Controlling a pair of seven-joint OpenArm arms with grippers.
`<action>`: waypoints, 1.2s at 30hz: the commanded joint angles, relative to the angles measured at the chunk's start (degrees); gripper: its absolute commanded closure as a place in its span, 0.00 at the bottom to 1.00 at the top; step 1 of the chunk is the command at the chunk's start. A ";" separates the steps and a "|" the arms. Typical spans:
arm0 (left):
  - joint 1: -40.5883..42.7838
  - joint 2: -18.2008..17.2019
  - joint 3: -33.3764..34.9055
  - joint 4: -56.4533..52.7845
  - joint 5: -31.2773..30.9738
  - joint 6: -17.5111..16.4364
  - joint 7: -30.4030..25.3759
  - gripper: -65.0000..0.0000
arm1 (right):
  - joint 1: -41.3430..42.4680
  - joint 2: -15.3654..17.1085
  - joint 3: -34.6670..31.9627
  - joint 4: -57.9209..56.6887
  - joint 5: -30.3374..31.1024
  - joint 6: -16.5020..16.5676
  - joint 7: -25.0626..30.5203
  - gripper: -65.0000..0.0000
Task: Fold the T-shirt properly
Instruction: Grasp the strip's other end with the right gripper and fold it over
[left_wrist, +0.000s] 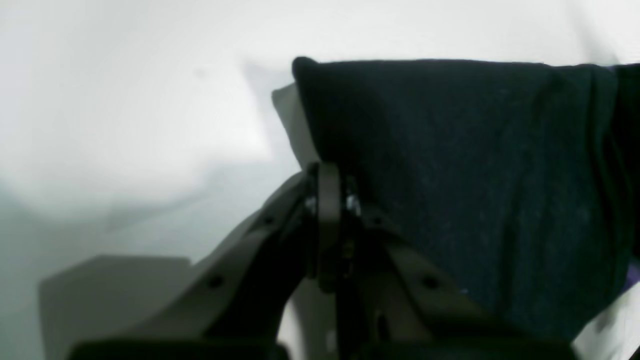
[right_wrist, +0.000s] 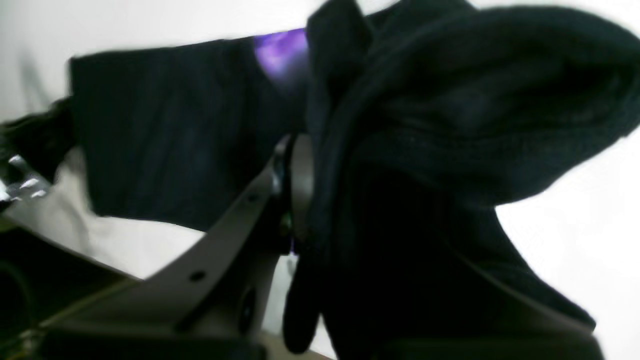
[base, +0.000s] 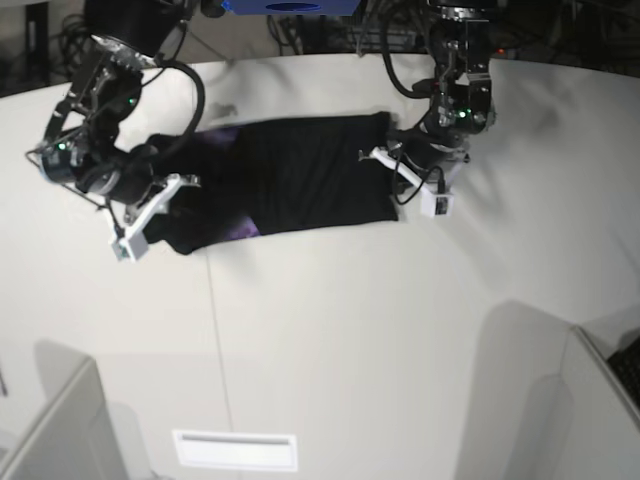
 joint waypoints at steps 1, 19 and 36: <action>0.11 0.02 0.11 0.49 0.09 -0.37 1.02 1.00 | 0.30 -0.57 -1.10 1.89 1.24 -1.13 0.86 1.00; 0.29 -0.60 0.11 0.58 0.18 -0.37 1.02 1.00 | -4.18 -4.88 -17.72 4.62 1.42 -9.13 4.77 1.00; 0.47 -2.09 0.20 0.58 0.18 -0.37 1.02 1.00 | -5.32 -4.53 -33.80 4.80 1.50 -18.71 14.71 1.00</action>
